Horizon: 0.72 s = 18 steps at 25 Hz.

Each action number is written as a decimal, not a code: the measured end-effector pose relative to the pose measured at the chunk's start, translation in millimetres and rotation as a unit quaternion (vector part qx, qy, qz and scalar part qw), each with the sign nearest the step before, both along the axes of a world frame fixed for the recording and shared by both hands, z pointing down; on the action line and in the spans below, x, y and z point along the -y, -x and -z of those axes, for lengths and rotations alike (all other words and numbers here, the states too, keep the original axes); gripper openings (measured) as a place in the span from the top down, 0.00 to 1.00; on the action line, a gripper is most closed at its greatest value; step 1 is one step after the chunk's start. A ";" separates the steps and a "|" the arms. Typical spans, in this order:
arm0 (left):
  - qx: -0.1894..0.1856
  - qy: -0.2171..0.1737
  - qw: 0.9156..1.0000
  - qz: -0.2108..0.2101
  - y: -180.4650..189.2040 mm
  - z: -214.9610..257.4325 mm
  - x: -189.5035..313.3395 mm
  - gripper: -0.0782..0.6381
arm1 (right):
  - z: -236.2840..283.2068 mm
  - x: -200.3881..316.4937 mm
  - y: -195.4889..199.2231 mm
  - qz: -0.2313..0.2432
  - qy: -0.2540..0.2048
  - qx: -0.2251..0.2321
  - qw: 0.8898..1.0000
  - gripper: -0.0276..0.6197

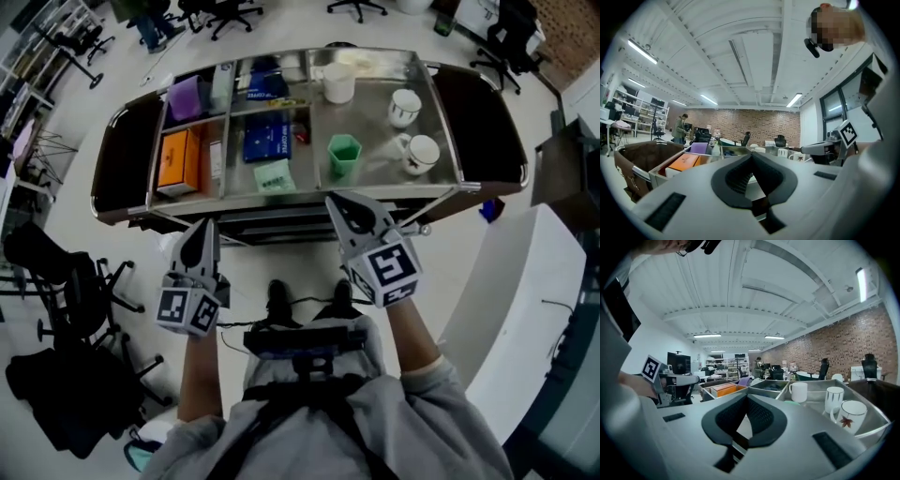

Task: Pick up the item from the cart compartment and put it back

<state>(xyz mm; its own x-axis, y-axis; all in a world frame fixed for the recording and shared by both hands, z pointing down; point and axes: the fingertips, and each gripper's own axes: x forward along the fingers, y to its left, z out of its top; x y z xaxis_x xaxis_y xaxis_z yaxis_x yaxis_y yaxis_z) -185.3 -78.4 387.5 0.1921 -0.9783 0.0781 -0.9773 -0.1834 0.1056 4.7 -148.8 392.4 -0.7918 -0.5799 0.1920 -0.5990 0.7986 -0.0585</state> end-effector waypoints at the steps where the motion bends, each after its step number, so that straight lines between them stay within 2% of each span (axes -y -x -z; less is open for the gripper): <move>1: 0.002 0.003 1.000 -0.007 2.4 -1.9 5.2 0.88 | -0.6 4.2 2.4 -0.009 0.000 -0.007 1.000 0.94; 4: 0.000 0.013 1.000 -0.026 8.6 -2.4 16.0 0.88 | -2.4 8.4 11.3 -0.024 0.013 -0.014 1.000 0.94; 7: 0.001 0.016 0.999 -0.041 14.6 4.0 33.9 0.88 | 4.8 21.1 23.0 -0.028 0.006 -0.018 0.999 0.94; 11: 0.012 0.027 0.997 -0.067 14.7 10.5 58.7 0.88 | 12.8 38.6 35.8 -0.028 0.015 -0.019 0.999 0.94; 18: 0.037 0.029 0.993 -0.107 19.4 37.7 112.8 0.88 | 35.3 87.4 56.3 -0.032 0.006 -0.027 0.999 0.94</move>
<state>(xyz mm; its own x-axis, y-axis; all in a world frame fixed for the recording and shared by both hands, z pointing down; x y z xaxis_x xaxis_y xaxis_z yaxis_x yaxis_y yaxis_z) -204.7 -191.2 349.8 0.3866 -0.9092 0.1542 -0.9222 -0.3834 0.0516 -51.7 -236.2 357.1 -0.7411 -0.6271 0.2399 -0.6519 0.7576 -0.0337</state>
